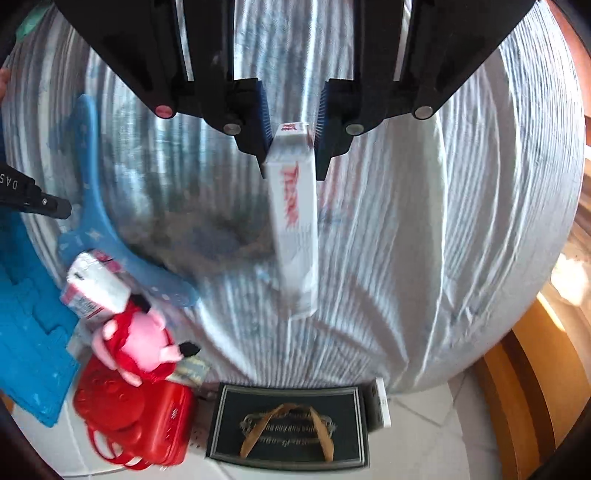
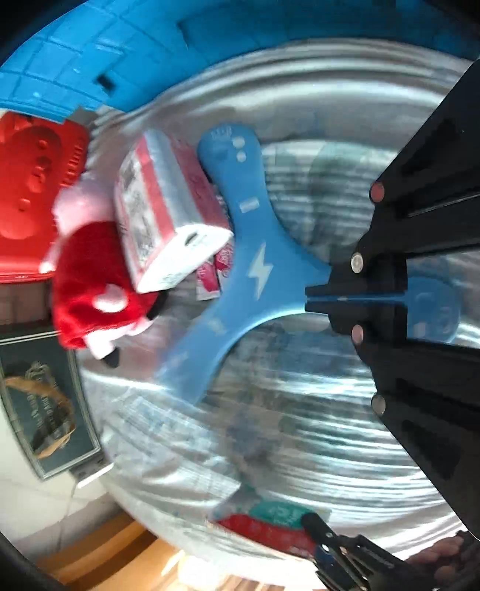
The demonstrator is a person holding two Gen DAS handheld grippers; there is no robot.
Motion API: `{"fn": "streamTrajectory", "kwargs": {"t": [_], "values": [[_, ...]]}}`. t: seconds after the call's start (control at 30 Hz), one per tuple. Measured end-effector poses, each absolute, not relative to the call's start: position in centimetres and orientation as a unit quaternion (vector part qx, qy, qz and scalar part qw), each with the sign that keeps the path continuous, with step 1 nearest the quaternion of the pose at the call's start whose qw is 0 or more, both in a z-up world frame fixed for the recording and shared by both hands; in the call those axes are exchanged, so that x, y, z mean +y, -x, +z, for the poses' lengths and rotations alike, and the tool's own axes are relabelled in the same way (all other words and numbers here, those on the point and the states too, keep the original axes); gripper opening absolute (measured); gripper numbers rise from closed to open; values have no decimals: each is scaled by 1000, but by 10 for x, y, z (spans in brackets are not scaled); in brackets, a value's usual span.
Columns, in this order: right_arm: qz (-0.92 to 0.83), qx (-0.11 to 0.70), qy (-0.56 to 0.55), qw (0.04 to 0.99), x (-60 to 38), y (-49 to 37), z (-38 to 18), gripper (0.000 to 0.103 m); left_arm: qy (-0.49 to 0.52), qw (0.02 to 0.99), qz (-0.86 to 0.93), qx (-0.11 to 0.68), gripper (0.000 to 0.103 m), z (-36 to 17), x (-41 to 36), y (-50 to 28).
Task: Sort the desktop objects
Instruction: 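Grasp the white Tylenol box with the left tool while the right tool grasps the blue boomerang, then lift and carry the Tylenol box and blue boomerang over the blue bin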
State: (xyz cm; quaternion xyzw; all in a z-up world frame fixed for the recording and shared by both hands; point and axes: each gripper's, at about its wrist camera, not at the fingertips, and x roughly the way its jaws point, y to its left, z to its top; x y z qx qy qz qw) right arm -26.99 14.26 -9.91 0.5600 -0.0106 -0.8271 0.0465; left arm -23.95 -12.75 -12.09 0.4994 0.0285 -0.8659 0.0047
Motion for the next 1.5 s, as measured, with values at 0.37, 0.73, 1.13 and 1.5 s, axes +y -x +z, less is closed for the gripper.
{"fn": "streamTrajectory", "kwargs": {"t": [0.37, 0.73, 1.13, 1.5], "values": [[-804, -59, -590, 45, 152, 266, -128, 38, -520, 10, -854, 17, 21, -137, -122, 240], [-799, -28, -599, 29, 137, 300, -150, 48, -537, 7, -843, 26, 21, -155, -125, 261], [-800, -40, -598, 37, 166, 261, -121, 25, -513, -5, -858, 21, 21, -134, -118, 247], [-810, -66, -581, -53, 241, 229, -117, 3, -518, -23, -855, 8, 21, -130, -99, 227]]}}
